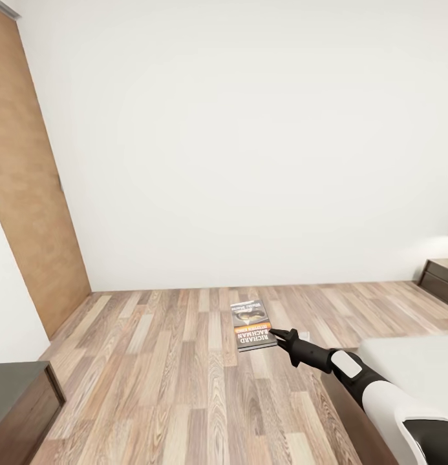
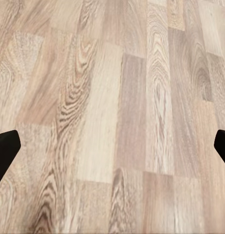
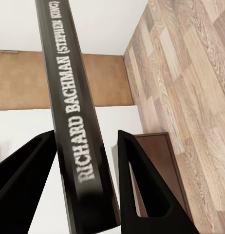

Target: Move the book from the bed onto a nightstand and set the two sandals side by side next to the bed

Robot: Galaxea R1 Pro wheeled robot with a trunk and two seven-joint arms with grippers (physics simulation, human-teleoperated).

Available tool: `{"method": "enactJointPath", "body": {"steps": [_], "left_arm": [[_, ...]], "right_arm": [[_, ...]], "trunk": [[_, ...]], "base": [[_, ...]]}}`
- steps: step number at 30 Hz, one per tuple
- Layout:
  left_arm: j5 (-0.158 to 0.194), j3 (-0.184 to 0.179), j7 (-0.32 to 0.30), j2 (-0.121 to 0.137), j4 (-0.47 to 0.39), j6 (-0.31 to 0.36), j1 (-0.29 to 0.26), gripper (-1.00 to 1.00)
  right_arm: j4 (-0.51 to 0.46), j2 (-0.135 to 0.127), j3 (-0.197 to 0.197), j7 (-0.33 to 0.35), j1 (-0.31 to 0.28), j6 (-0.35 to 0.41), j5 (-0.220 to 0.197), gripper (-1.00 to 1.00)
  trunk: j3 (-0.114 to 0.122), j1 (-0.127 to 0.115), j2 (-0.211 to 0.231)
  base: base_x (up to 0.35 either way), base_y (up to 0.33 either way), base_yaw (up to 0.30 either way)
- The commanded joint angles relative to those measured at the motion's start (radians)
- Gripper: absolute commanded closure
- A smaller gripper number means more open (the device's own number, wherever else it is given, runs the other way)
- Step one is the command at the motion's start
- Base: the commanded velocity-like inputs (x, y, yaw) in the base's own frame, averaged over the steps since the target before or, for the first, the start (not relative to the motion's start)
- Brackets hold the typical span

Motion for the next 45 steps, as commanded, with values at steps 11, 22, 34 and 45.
{"method": "enactJointPath", "body": {"steps": [11, 22, 34, 45], "left_arm": [[0.011, 0.001, -0.01, 0.0, 0.001, 0.001, -0.001, -1.0], [0.011, 0.001, -0.01, 0.0, 0.001, 0.001, -0.001, -1.0], [0.011, 0.001, -0.01, 0.0, 0.001, 0.001, -0.001, -1.0], [0.011, 0.001, -0.01, 0.0, 0.001, 0.001, -0.001, -1.0]], "right_arm": [[0.0, 0.0, 0.0, 0.003, -0.001, 0.006, -0.01, 1.0], [0.0, 0.0, 0.0, 0.004, -0.001, 0.006, -0.011, 1.0], [-0.001, 0.0, 0.0, 0.004, -0.001, 0.006, -0.011, 1.0], [-0.001, 0.0, 0.0, 0.004, -0.001, 0.006, -0.011, 1.0]], "trunk": [[-0.001, 0.0, -0.001], [-0.001, 0.0, -0.001], [-0.001, 0.0, -0.001], [-0.001, 0.0, -0.001]], "base": [[0.175, 0.0, 0.0], [0.175, 0.0, -0.072], [0.176, 0.021, -0.208], [0.178, 0.112, -0.223]]}}
